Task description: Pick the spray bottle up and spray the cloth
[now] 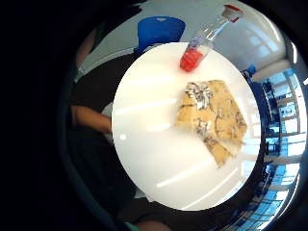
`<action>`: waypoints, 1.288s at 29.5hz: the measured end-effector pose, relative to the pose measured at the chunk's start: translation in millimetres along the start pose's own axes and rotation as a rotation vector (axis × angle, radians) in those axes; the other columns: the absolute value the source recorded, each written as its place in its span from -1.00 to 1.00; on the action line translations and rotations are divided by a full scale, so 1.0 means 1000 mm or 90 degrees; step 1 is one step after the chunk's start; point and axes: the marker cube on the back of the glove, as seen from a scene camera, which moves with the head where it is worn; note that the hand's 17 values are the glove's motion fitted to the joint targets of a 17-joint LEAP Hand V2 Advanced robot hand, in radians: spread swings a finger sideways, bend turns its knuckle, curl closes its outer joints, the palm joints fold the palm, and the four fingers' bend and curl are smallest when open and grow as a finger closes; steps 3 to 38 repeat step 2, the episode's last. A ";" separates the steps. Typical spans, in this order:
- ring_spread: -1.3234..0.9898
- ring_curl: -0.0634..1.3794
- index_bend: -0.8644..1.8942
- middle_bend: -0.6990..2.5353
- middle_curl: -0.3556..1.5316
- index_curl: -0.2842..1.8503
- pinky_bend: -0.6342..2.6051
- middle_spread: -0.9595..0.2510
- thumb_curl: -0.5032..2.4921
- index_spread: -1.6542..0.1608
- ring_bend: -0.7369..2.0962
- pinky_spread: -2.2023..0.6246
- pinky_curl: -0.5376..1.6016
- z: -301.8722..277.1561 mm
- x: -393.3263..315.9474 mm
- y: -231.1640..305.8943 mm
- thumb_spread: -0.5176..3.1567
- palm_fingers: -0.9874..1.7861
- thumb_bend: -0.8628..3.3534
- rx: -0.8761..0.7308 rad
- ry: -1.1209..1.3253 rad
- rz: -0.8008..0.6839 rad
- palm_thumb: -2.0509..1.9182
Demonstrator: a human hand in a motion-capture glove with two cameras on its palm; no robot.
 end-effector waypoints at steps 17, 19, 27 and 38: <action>0.12 -0.51 -0.25 -0.45 -0.26 -0.47 -0.46 0.53 -0.44 0.32 -0.30 0.69 -0.21 0.002 0.000 0.000 -0.23 -0.17 -0.60 -0.003 -0.002 0.000 0.26; 0.12 -0.51 -0.25 -0.45 -0.26 -0.47 -0.46 0.53 -0.44 0.32 -0.30 0.69 -0.21 0.002 0.000 0.000 -0.23 -0.17 -0.60 -0.003 -0.002 0.000 0.26; 0.12 -0.51 -0.25 -0.45 -0.26 -0.47 -0.46 0.53 -0.44 0.32 -0.30 0.69 -0.21 0.002 0.000 0.000 -0.23 -0.17 -0.60 -0.003 -0.002 0.000 0.26; 0.12 -0.51 -0.25 -0.45 -0.26 -0.47 -0.46 0.53 -0.44 0.32 -0.30 0.69 -0.21 0.002 0.000 0.000 -0.23 -0.17 -0.60 -0.003 -0.002 0.000 0.26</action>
